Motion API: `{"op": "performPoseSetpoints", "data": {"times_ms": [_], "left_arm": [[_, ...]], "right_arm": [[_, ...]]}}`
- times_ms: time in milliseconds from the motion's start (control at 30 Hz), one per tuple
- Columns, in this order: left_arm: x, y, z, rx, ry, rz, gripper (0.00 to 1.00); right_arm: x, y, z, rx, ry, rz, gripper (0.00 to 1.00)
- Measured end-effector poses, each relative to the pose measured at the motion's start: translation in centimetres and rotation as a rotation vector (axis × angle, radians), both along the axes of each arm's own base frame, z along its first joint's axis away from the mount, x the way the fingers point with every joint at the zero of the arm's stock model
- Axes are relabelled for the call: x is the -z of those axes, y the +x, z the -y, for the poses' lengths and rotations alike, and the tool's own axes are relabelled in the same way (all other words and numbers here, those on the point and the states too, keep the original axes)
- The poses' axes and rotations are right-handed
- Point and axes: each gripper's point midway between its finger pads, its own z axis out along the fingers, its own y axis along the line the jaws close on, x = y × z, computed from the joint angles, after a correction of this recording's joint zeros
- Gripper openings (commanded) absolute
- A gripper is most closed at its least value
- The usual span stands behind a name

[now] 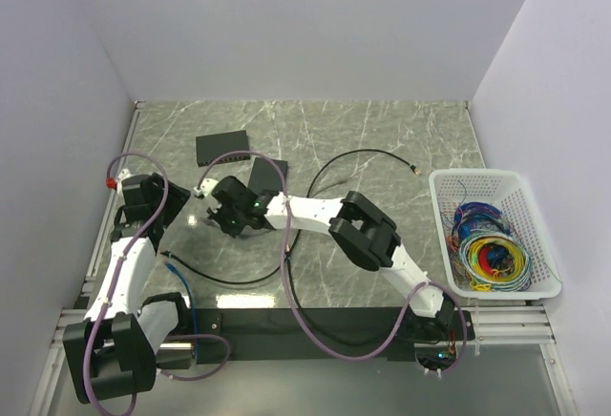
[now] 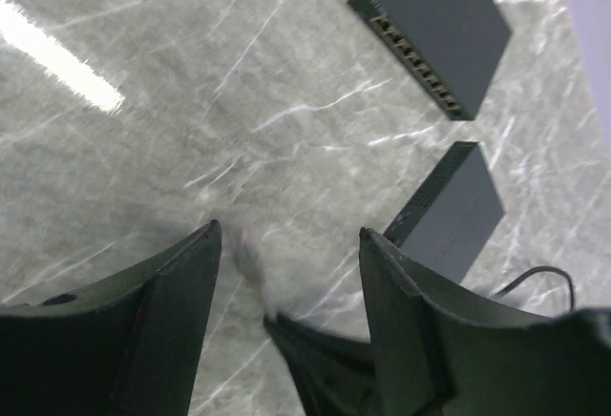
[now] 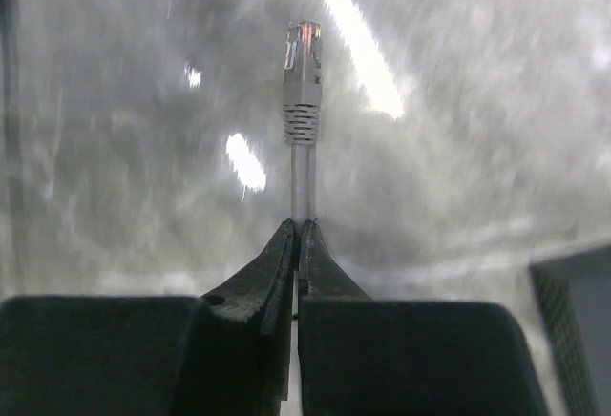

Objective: Insert the plug into the switch port

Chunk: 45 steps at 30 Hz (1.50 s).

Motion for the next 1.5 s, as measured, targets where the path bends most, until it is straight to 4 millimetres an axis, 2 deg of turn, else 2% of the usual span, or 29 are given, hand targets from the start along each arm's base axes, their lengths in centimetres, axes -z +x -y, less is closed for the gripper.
{"op": "performPoseSetpoints", "data": {"times_ms": [100,267,333,400,533,633,833,900,1000,1200,1300,1500], "left_arm": [[-0.7,0.6,0.3,0.022,-0.012,0.04,0.62],[-3.1,1.8,2.5,0.137,-0.066,0.159,0.61],[-4.4,2.3,3.5,0.195,-0.087,0.215,0.61],[-5.5,2.6,4.9,0.261,-0.103,0.269,0.62],[-6.9,2.6,8.7,0.408,-0.131,0.339,0.63],[-7.8,2.4,11.3,0.505,-0.162,0.389,0.63],[-7.7,2.5,13.9,0.587,-0.185,0.403,0.61],[-7.3,2.7,14.0,0.585,-0.186,0.394,0.6],[-6.8,3.0,13.9,0.576,-0.187,0.379,0.5],[-6.8,3.2,13.8,0.559,-0.195,0.381,0.4],[-6.9,3.4,13.7,0.551,-0.194,0.385,0.25],[-7.4,3.3,13.8,0.551,-0.194,0.398,0.07]], "right_arm": [[-0.1,-1.2,1.8,-0.013,-0.011,-0.011,0.0],[-1.2,-2.9,5.2,-0.003,0.038,-0.131,0.0],[-2.9,-2.2,6.9,0.038,0.118,-0.196,0.0],[-5.5,-0.5,8.5,0.09,0.22,-0.245,0.0],[-10.3,3.1,10.0,0.15,0.436,-0.316,0.0],[-12.0,4.0,10.2,0.147,0.532,-0.363,0.0],[-12.8,2.0,9.5,0.089,0.594,-0.471,0.0],[-13.2,1.6,9.3,0.074,0.611,-0.492,0.0],[-13.8,1.3,9.2,0.055,0.638,-0.51,0.0],[-14.8,1.3,9.1,0.031,0.692,-0.545,0.0],[-15.0,1.4,9.1,0.03,0.706,-0.558,0.0],[-14.4,1.5,9.0,0.035,0.706,-0.583,0.0]]}}
